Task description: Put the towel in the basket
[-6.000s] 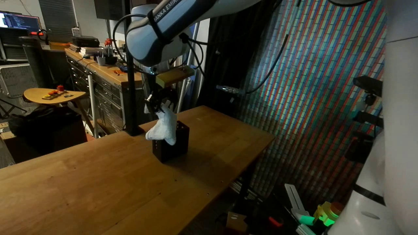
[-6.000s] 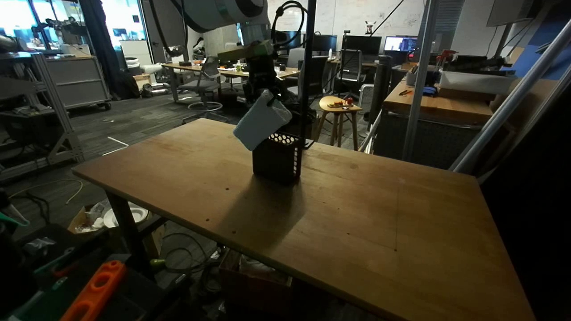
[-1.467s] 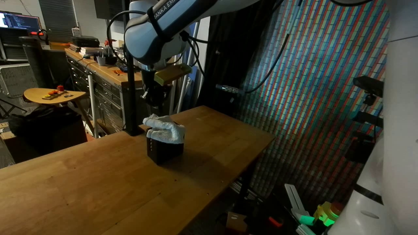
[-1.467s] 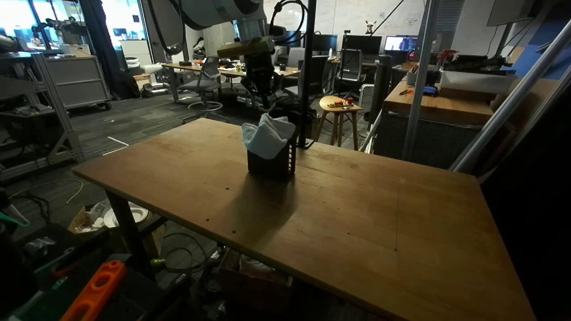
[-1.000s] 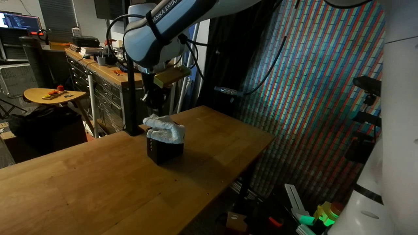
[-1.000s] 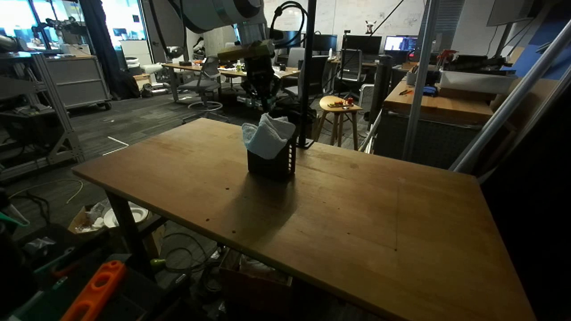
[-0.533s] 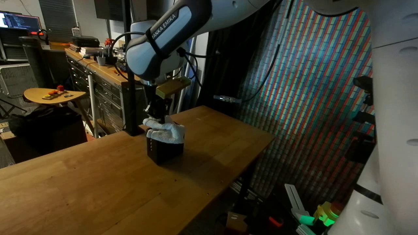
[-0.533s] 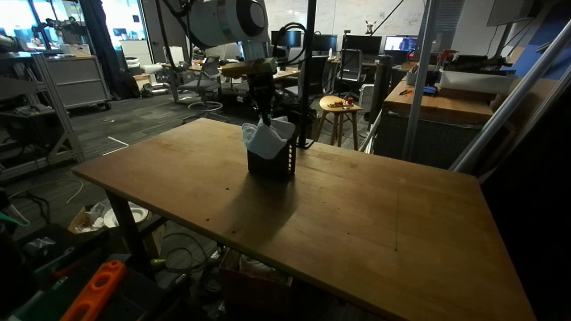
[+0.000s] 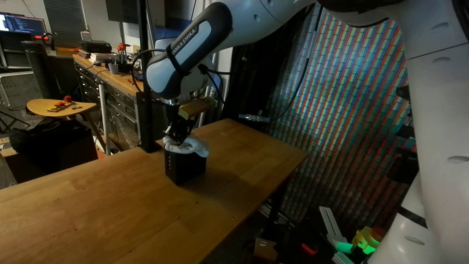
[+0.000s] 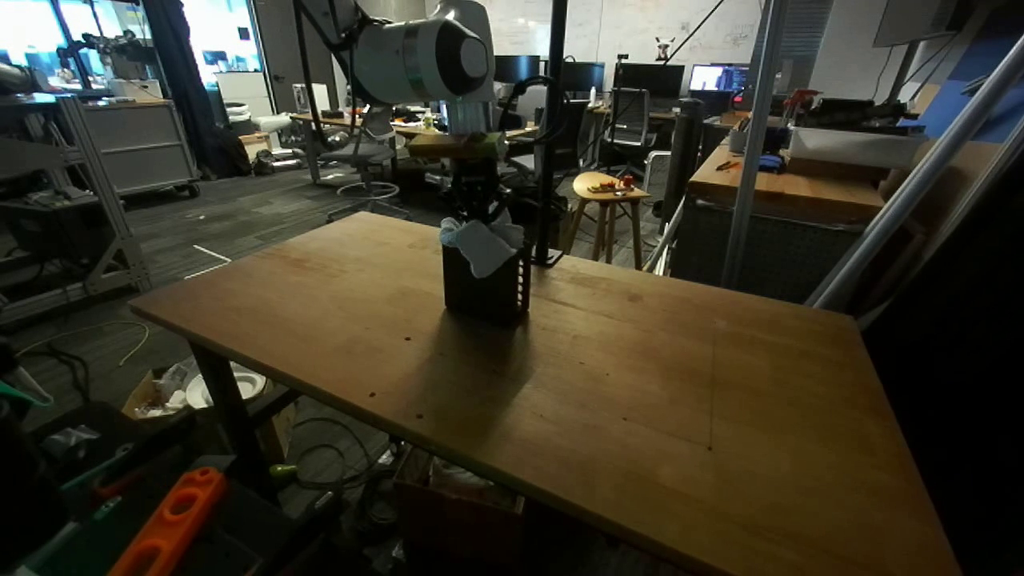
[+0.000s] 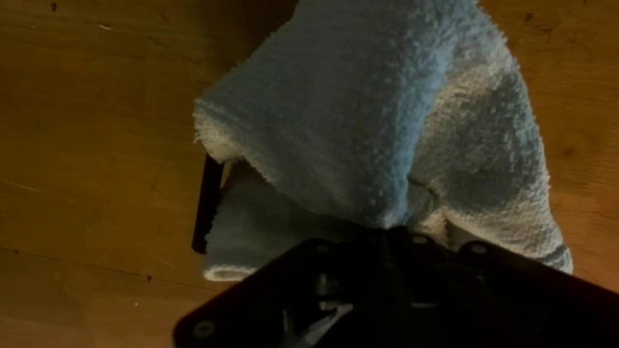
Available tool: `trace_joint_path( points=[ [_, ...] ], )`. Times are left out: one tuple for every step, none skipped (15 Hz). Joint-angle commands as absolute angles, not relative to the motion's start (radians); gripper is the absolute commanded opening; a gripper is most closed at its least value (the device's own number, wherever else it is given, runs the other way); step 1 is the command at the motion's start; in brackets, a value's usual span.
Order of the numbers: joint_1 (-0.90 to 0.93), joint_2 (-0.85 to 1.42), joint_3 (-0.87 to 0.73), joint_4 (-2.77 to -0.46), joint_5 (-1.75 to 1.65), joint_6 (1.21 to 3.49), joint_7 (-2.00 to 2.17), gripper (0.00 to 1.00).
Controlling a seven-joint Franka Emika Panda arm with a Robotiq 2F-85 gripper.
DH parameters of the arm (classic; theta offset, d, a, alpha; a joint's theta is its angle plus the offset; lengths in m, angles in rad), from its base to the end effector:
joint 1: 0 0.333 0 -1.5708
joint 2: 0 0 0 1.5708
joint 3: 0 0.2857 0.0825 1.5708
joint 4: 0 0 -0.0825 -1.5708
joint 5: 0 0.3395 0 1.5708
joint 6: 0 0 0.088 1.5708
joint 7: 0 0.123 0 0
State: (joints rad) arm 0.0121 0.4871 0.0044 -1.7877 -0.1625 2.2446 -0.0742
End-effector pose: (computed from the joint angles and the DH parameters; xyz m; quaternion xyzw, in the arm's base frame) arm 0.6034 0.0031 0.2648 0.9933 0.0965 -0.0168 0.0612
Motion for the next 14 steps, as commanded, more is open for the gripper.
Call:
trace_joint_path(
  points=[
    [-0.018, 0.51, 0.023, -1.788, -0.105, 2.279, -0.136, 0.08],
    [-0.023, 0.514, 0.025, -1.789, -0.092, 2.283, -0.147, 0.08],
    [-0.026, 0.517, 0.027, -1.79, -0.081, 2.289, -0.156, 0.08],
    [-0.03, 0.526, 0.031, -1.789, -0.07, 2.296, -0.167, 0.08],
    [-0.033, 0.532, 0.035, -1.787, -0.06, 2.299, -0.177, 0.08],
    [-0.037, 0.545, 0.041, -1.781, -0.049, 2.299, -0.193, 0.08],
    [-0.04, 0.555, 0.045, -1.775, -0.042, 2.297, -0.207, 0.08],
    [-0.045, 0.57, 0.053, -1.767, -0.032, 2.297, -0.226, 0.08],
    [-0.05, 0.584, 0.06, -1.759, -0.022, 2.298, -0.244, 0.08],
    [-0.053, 0.596, 0.066, -1.753, -0.013, 2.299, -0.26, 0.08],
    [-0.058, 0.612, 0.075, -1.742, -0.003, 2.299, -0.279, 0.08],
    [-0.062, 0.621, 0.081, -1.734, 0.003, 2.296, -0.293, 0.08],
    [-0.066, 0.628, 0.086, -1.726, 0.012, 2.294, -0.308, 0.08],
    [-0.069, 0.632, 0.09, -1.721, 0.018, 2.291, -0.321, 0.08]
  ],
)
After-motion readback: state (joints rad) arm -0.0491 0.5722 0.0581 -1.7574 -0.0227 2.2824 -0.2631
